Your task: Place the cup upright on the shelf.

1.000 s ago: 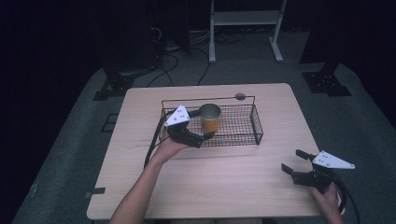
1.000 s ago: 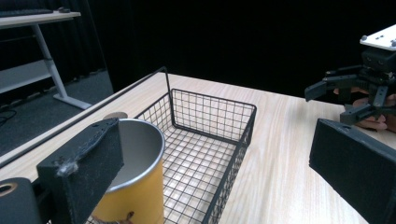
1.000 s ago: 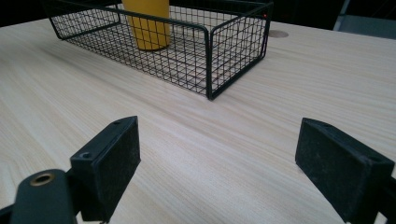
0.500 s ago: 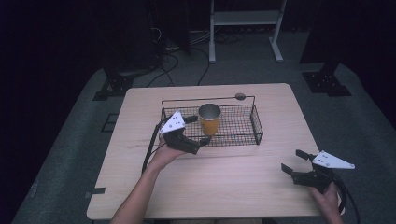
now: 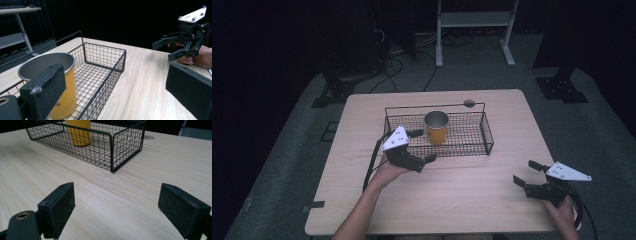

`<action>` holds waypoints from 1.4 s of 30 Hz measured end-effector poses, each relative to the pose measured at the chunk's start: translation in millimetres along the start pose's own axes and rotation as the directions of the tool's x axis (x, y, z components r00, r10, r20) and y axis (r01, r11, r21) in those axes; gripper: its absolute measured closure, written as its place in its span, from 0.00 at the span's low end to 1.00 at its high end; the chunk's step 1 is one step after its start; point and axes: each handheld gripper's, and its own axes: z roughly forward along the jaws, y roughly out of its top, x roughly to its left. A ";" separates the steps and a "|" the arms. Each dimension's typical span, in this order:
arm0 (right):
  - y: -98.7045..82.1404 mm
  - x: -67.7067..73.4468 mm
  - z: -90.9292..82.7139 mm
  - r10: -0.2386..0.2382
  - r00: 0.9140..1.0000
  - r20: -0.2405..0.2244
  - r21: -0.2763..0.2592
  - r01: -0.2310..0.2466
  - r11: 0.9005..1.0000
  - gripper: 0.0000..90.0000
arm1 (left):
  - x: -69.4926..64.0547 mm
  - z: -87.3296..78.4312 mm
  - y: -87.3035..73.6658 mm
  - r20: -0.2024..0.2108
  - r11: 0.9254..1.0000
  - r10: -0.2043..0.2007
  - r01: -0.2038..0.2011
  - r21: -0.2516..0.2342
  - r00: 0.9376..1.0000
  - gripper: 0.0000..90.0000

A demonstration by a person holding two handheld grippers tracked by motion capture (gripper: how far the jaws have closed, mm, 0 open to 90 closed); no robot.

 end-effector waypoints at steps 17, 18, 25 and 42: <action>-0.1 0.2 0.3 0.001 1.000 0.002 0.004 -0.001 1.000 0.14 | -15.9 -11.3 -10.5 0.006 1.000 0.010 -0.010 -0.005 1.000 0.02; 0.0 0.2 0.3 0.002 1.000 0.001 0.005 -0.002 1.000 0.14 | -16.7 -11.6 -11.2 0.005 1.000 0.011 -0.011 0.005 1.000 0.02; 0.0 0.3 0.4 0.001 1.000 0.001 0.005 -0.001 1.000 0.14 | -21.2 -16.5 -17.6 -0.003 1.000 0.004 -0.004 -0.006 1.000 0.02; -0.1 0.2 0.6 0.002 1.000 0.001 0.006 -0.002 1.000 0.14 | -30.4 -28.9 -34.6 -0.029 1.000 -0.016 0.016 -0.021 0.999 0.02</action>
